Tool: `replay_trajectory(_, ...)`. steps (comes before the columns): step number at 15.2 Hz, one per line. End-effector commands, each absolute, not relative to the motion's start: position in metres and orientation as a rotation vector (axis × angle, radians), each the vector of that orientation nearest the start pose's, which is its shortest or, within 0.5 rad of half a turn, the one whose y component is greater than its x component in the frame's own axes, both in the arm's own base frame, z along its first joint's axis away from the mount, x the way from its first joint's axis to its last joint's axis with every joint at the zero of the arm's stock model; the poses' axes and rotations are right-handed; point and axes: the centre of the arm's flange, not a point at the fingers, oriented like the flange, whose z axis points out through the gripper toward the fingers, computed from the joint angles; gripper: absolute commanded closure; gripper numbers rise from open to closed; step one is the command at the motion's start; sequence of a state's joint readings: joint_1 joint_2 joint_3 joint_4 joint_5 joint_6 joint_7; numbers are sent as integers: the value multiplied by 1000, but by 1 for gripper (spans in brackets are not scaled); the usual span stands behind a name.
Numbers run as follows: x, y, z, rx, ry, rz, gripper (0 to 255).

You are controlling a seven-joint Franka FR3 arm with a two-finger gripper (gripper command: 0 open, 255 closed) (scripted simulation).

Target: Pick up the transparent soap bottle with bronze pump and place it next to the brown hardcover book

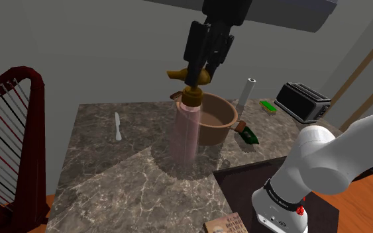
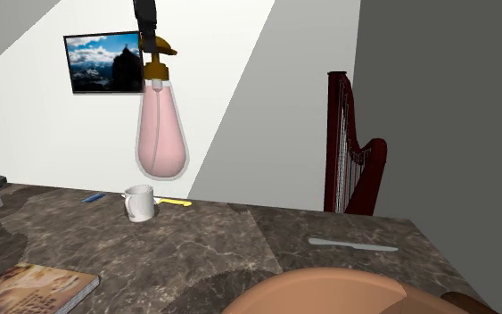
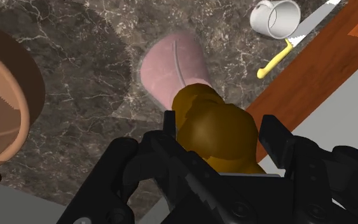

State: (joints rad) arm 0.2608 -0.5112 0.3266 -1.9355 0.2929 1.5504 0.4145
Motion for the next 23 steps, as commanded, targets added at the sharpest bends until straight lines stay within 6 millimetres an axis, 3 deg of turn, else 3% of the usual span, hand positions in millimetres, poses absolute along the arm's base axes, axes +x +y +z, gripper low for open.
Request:
replay_trajectory(1,270,295,686,-2966,-240,-39,255)
replay_trajectory(23,69,469,802,-2966,-240,-39,255)
